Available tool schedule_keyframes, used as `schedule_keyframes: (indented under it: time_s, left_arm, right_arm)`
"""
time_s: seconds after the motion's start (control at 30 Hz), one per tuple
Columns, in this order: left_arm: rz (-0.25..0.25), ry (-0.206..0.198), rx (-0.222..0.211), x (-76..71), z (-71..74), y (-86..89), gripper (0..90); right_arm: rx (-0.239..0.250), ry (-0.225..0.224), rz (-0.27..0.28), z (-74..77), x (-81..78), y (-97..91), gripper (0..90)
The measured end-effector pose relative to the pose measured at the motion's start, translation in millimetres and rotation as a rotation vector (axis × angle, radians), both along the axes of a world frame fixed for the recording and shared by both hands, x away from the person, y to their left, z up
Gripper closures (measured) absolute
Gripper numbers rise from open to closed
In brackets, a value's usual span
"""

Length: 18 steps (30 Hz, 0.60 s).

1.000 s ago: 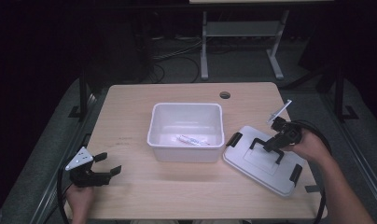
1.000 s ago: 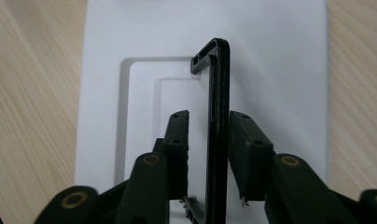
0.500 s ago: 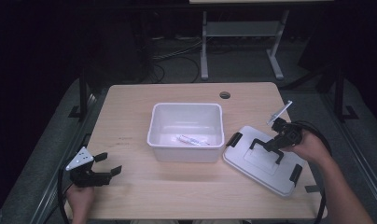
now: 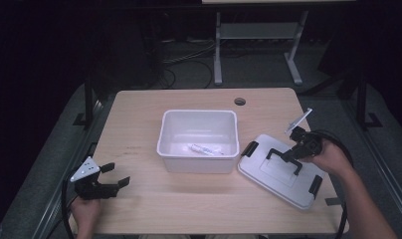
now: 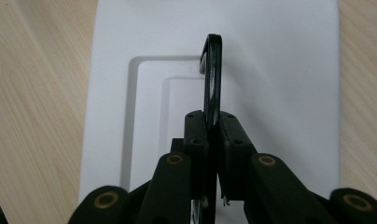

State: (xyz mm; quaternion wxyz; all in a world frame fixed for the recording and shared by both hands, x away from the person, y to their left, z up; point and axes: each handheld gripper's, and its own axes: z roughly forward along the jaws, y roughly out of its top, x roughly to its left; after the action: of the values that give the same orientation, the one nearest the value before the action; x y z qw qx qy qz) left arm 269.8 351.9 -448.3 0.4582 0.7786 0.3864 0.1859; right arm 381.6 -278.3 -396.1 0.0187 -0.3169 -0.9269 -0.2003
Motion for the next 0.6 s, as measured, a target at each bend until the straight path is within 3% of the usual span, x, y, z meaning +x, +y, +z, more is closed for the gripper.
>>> schedule_keyframes:
  time_s: [0.6]
  left_arm:
    - [-0.001, 0.000, 0.000, -0.2, 0.1, -0.2, 14.3]
  right_arm:
    - [0.024, -0.003, -0.002, -0.4, -3.6, -1.5, 84.3]
